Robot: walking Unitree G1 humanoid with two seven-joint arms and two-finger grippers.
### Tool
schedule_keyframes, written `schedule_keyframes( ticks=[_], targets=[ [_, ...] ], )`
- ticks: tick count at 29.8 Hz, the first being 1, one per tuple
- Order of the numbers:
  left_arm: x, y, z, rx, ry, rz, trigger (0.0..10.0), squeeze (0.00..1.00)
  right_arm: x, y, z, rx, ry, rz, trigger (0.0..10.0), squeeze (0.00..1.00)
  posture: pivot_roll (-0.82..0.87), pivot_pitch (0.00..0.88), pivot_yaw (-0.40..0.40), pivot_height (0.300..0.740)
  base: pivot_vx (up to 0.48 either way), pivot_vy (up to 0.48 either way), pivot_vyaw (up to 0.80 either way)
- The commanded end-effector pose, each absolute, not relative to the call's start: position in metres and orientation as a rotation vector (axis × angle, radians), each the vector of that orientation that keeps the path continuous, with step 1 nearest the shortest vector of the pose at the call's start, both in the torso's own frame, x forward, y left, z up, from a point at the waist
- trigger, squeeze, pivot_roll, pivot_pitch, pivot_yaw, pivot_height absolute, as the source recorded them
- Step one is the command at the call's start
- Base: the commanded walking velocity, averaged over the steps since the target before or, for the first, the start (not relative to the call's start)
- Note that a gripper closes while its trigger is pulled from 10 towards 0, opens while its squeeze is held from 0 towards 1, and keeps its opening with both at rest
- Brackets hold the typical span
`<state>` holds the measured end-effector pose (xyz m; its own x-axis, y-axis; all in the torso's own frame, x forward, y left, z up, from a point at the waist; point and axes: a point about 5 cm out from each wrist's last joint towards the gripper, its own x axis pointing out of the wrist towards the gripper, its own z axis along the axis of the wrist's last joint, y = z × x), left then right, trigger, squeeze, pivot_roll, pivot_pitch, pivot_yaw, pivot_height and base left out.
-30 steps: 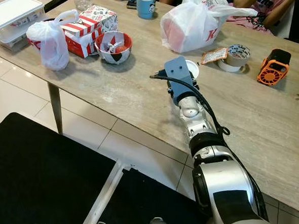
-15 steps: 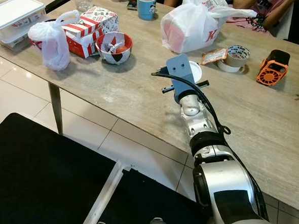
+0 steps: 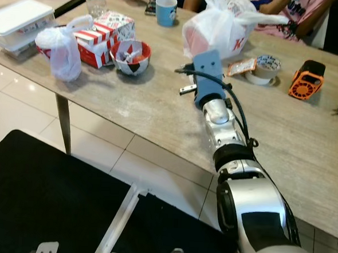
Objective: Restocking fridge
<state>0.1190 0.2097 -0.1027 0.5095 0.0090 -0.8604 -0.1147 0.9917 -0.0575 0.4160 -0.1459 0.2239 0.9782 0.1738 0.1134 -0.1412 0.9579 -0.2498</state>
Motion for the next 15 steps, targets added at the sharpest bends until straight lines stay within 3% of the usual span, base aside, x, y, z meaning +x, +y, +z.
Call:
schedule_keyframes(
  ticks=[1, 7, 10, 14, 15],
  targets=[
    [0.113, 0.214, -0.104, -0.124, 1.063, 0.113, 10.0, 0.0, 0.416, -0.146, 0.233, -0.2, -0.18, 0.208, 0.0, 0.0, 0.01, 0.067, -0.004, 0.74, 0.0, 0.0, 0.0],
    [0.125, 0.228, -0.098, -0.119, 1.03, 0.168, 10.0, 0.0, 0.408, -0.153, 0.231, -0.224, -0.198, 0.396, 0.0, 0.0, 0.0, 0.037, 0.003, 0.74, 0.0, 0.0, 0.0],
    [0.125, 0.228, -0.098, -0.119, 1.03, 0.168, 10.0, 0.0, 0.408, -0.153, 0.231, -0.224, -0.198, 0.396, 0.0, 0.0, 0.0, 0.037, 0.003, 0.74, 0.0, 0.0, 0.0],
    [0.129, 0.237, -0.095, -0.106, 1.024, 0.192, 10.0, 0.0, 0.394, -0.174, 0.218, -0.184, -0.192, 0.577, 0.0, 0.0, -0.02, 0.022, 0.016, 0.74, 0.0, 0.0, 0.0],
    [0.13, 0.239, -0.094, -0.101, 1.024, 0.197, 10.0, 0.0, 0.382, -0.177, 0.208, -0.169, -0.176, 0.7, 2.2, 0.0, -0.02, 0.015, 0.023, 0.74, 0.0, 0.0, 0.0]
  ],
)
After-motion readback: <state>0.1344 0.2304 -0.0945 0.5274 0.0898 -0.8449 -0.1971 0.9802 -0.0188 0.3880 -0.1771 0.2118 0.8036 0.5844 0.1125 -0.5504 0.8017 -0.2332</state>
